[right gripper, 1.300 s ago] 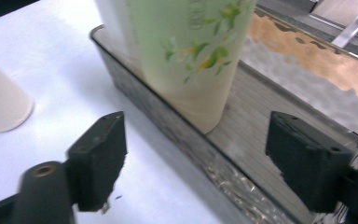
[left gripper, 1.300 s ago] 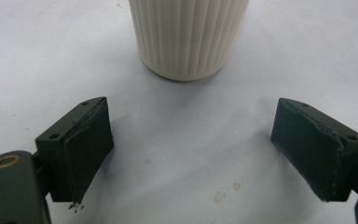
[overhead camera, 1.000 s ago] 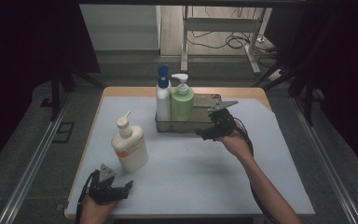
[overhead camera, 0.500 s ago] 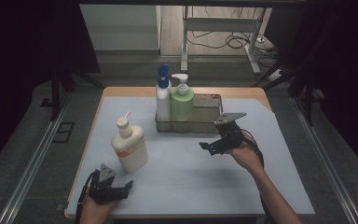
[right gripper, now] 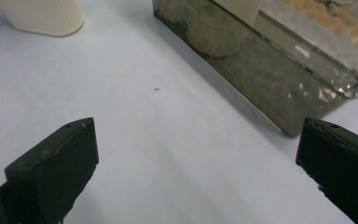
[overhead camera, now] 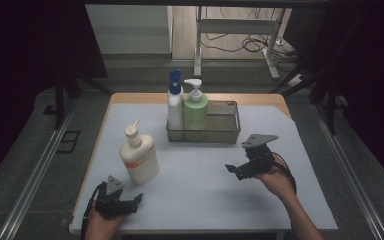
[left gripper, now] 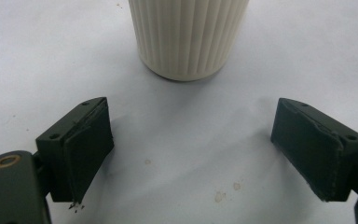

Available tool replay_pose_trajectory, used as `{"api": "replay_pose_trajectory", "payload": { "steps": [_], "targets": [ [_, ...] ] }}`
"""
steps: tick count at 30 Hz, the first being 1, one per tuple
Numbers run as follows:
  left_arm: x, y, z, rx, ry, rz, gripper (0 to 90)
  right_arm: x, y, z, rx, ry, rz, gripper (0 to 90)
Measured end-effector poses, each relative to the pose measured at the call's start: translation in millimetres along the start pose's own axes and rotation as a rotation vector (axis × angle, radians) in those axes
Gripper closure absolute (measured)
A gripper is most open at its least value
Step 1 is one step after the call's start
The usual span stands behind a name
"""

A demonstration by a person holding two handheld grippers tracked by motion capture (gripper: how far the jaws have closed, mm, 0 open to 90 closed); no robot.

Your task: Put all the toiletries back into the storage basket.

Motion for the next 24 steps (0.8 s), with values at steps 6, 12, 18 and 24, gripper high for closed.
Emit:
{"api": "replay_pose_trajectory", "payload": {
  "steps": [6,12,18,24],
  "targets": [
    [-0.1,0.1,0.2,0.002,0.001,-0.002,12.3,5.3,4.0,-19.4,0.004,-0.041,0.012,0.0],
    [0.1,0.4,0.3,0.003,0.001,-0.004,12.7,9.0,2.8,-38.6,0.018,-0.037,-0.005,0.0],
    [0.4,0.7,0.5,0.002,-0.005,-0.007,13.3,9.8,-1.7,-56.6,0.021,-0.084,-0.008,0.0],
    [1.7,1.2,0.7,0.001,-0.004,-0.008,14.7,7.4,-8.4,-76.5,0.058,-0.088,-0.026,0.0]
  ]
}}
Point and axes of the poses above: each handheld gripper's, and its own axes: y roughly backward along the jaws, z roughly out of its top, x roughly to its left, the point moved 8 cm from there along -y, roughly forward along the jaws, and after that the axes turned 14 degrees about z, right-handed, at the moved point
